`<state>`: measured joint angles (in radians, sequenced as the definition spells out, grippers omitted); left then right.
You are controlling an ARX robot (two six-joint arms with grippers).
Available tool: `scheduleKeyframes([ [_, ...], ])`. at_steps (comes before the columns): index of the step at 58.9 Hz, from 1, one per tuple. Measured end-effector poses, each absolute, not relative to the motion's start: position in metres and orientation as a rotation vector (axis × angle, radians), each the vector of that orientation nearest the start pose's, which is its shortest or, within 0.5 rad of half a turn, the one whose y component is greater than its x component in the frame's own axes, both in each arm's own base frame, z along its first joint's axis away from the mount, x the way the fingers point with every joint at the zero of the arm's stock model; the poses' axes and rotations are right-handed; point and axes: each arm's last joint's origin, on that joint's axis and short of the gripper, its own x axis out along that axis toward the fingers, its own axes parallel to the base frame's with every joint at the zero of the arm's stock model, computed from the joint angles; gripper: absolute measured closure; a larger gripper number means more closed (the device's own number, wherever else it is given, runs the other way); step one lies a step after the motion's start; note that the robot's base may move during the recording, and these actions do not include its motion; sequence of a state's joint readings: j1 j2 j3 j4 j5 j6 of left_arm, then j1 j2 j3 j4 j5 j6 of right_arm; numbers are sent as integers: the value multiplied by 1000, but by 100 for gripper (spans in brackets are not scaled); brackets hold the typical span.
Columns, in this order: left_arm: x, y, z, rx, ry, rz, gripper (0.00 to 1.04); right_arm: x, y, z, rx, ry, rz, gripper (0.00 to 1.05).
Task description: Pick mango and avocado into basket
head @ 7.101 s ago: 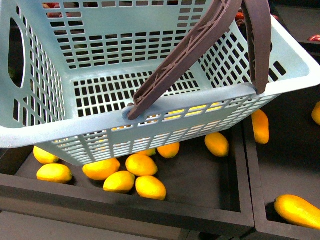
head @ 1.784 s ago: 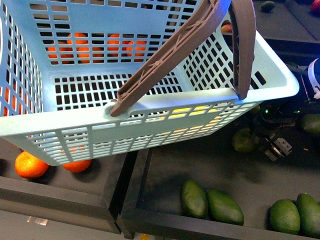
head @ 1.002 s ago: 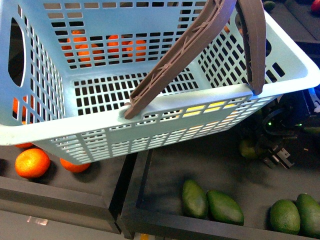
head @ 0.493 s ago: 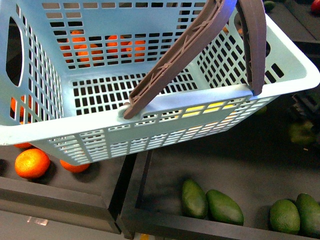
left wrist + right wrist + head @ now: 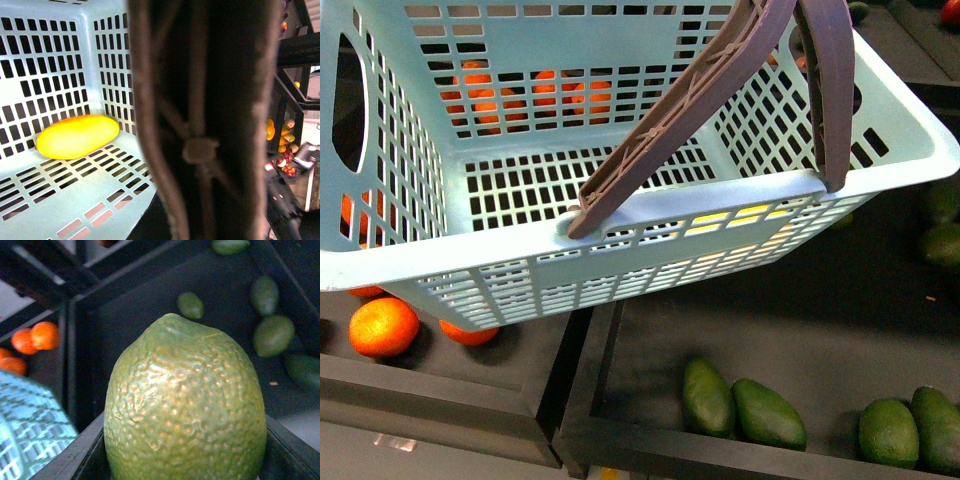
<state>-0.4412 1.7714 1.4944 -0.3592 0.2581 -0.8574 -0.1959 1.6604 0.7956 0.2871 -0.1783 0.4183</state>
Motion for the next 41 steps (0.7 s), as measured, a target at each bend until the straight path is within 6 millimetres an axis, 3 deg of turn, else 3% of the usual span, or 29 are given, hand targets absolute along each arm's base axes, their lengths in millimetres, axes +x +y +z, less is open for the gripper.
scheduleKeyframes([
  [8,360,-178,296,-734,890,-354,100,309,-24,208,449,473,-6,40],
  [15,360,-178,296,-734,890,-354,100,303,11,224,411,444,91,40],
  [25,360,-178,296,-733,890,-353,100,303,64,224,350,469,157,40],
  [34,360,-178,296,-734,890,-353,100,310,87,218,334,488,165,40],
  [41,360,-178,296,-734,890,-354,100,314,98,211,318,512,161,23],
])
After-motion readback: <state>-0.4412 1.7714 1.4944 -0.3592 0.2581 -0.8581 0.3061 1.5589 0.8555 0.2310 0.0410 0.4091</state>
